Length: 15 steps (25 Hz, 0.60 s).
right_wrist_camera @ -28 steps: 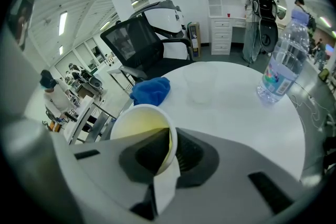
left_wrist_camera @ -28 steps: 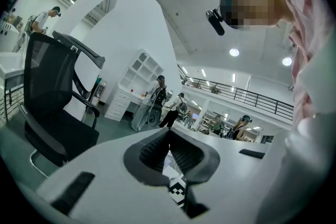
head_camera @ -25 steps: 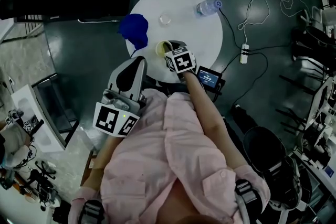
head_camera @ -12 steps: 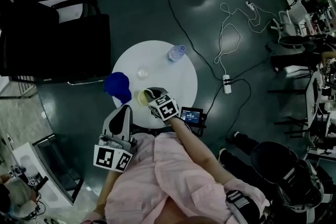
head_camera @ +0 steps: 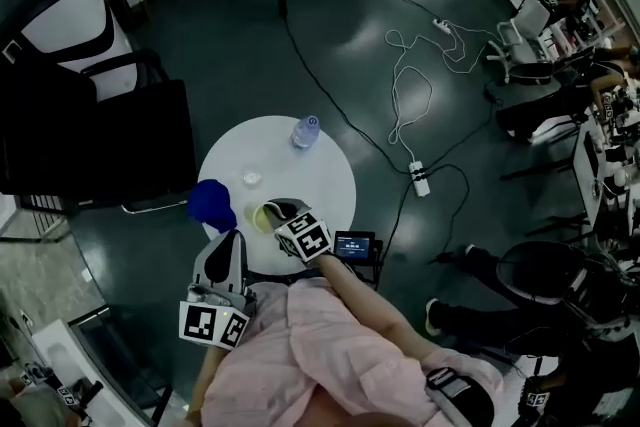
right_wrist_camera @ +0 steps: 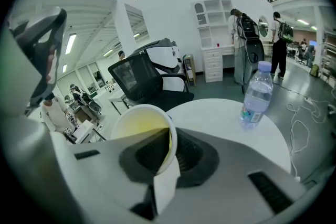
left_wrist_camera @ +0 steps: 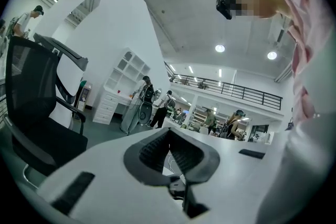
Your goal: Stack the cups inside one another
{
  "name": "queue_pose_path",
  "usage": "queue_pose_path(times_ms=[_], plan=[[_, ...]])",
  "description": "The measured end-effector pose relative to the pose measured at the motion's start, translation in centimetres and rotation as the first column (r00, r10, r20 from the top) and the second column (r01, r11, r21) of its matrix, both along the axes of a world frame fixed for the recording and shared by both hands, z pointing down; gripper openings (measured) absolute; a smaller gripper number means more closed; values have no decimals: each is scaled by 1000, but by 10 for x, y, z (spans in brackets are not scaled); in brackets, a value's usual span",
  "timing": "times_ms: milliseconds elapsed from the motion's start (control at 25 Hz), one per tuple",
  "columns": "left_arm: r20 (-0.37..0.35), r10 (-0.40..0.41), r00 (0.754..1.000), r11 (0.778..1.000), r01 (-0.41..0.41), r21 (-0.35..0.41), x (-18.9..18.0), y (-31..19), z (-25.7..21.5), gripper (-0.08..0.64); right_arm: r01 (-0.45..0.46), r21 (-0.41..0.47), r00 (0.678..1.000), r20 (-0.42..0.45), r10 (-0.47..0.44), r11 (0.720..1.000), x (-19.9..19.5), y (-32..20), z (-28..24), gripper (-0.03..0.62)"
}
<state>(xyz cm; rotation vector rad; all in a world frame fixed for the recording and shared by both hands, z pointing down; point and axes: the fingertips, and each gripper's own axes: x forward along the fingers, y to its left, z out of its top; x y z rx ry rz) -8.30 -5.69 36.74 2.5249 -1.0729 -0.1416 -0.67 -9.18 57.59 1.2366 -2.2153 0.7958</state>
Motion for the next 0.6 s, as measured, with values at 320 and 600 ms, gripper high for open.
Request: queue_pose_path(times_ms=[320,600], plan=[[10,-28,1000,1000,28,10,18,21,-10,18,1,64,999,44,-4,998,15,14,-34,41],[10,-54,999,998,53,32,41,37,-18,18,-40,170,994,103,23,985,44,17,-85,41]])
